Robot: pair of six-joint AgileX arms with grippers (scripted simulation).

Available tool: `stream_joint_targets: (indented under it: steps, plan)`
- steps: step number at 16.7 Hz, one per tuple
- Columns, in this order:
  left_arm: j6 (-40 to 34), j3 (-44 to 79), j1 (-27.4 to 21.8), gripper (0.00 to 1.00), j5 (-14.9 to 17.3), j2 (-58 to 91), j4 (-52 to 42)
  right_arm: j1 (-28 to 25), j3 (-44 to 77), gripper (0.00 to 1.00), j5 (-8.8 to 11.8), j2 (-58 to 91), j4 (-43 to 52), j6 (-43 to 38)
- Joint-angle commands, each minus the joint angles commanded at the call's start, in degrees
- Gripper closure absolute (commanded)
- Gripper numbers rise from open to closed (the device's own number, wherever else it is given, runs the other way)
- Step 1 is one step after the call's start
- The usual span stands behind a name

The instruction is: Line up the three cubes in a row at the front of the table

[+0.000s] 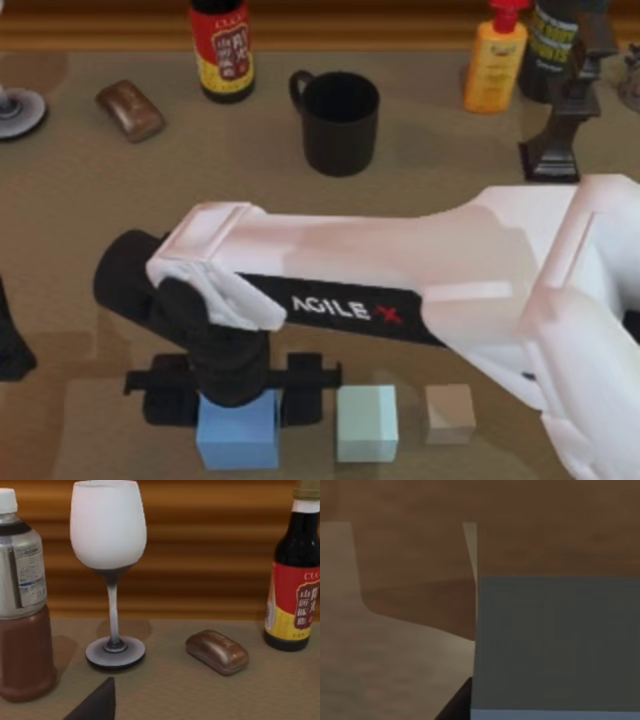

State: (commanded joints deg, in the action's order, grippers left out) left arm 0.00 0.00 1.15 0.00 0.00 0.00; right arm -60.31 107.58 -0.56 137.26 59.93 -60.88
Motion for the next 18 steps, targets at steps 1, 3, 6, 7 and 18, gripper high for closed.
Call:
stream_joint_targets:
  steps: [1,3,6,7,18]
  plan:
    - [0.00,0.00,0.00,0.00,0.00,0.00,0.00,0.00,0.00,0.02,0.00,0.00,0.00,0.00]
    - [0.00,0.00,0.00,0.00,0.00,0.00,0.00,0.00,0.00,0.00,0.00,0.00,0.00,0.00]
    - [0.00,0.00,0.00,0.00,0.00,0.00,0.00,0.00,0.00,0.00,0.00,0.00,0.00,0.00]
    - [0.00,0.00,0.00,0.00,0.00,0.00,0.00,0.00,0.00,0.00,0.00,0.00,0.00,0.00]
    - [0.00,0.00,0.00,0.00,0.00,0.00,0.00,-0.44,9.74,0.00,0.08,-2.68,12.74,0.02]
